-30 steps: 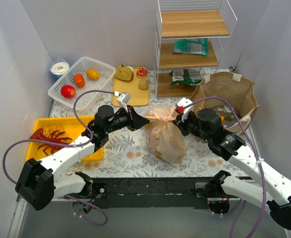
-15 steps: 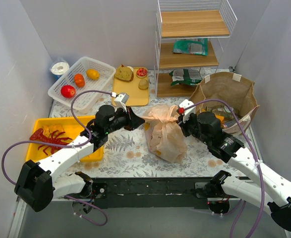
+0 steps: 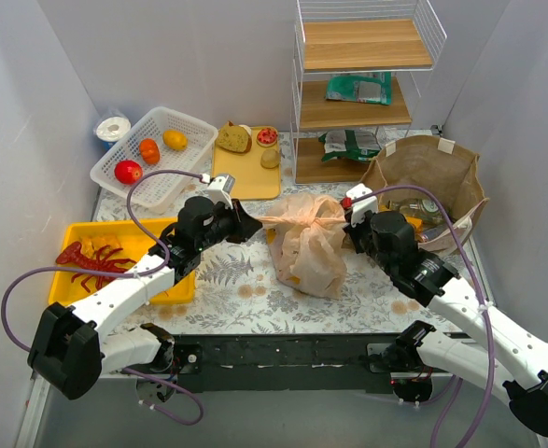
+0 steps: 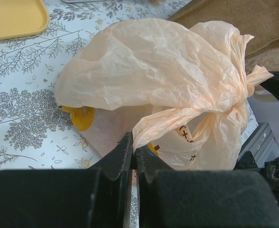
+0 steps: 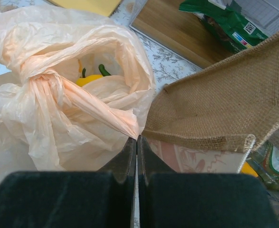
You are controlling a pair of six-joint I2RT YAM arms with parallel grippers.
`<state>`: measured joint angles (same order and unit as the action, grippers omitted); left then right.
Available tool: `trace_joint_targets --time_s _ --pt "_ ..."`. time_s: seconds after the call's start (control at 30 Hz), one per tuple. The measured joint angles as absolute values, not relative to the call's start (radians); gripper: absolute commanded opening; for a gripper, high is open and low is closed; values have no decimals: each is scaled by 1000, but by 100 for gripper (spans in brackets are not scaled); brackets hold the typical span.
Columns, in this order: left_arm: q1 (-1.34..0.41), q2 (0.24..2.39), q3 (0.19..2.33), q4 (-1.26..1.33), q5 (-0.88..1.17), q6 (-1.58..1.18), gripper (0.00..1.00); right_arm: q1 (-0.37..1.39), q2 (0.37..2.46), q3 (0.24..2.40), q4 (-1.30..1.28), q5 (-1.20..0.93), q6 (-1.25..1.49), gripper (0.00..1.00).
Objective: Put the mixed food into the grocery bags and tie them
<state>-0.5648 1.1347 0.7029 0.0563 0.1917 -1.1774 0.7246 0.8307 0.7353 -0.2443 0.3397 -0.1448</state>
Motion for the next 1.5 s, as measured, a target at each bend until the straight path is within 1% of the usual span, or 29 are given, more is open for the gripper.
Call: trace_joint_targets --time_s 0.27,0.47,0.63,0.8,0.83,0.87,0.93,0.97,1.07,1.2,1.4,1.5 --pt "-565 1106 707 22 159 -1178 0 725 848 722 -210 468 -113 1" --pt "-533 1066 715 -15 154 -1190 0 725 903 722 -184 532 -83 1" --pt "-478 1001 715 -54 163 -1203 0 724 953 721 -158 530 -57 1" --pt "-444 982 707 -73 233 -1192 0 706 958 714 -135 440 -62 1" --pt "-436 983 706 -75 259 -1179 0 697 956 714 -137 400 -69 8" --pt "-430 987 705 -79 282 -1165 0 688 952 714 -141 352 -84 28" --pt "-421 996 705 -86 324 -1130 0 675 942 723 -171 236 -109 44" --pt "-420 1001 706 -96 339 -1111 0 672 937 732 -191 179 -122 60" --pt "-416 1013 710 -128 363 -1058 0 672 929 780 -237 32 -149 65" --pt "-416 1010 712 -143 362 -1015 0 674 915 852 -281 -79 -130 68" --pt "-415 981 710 -149 360 -1003 0 658 955 957 -332 -73 62 69" --pt "-415 974 706 -149 360 -1003 0 637 987 967 -336 -51 184 69"
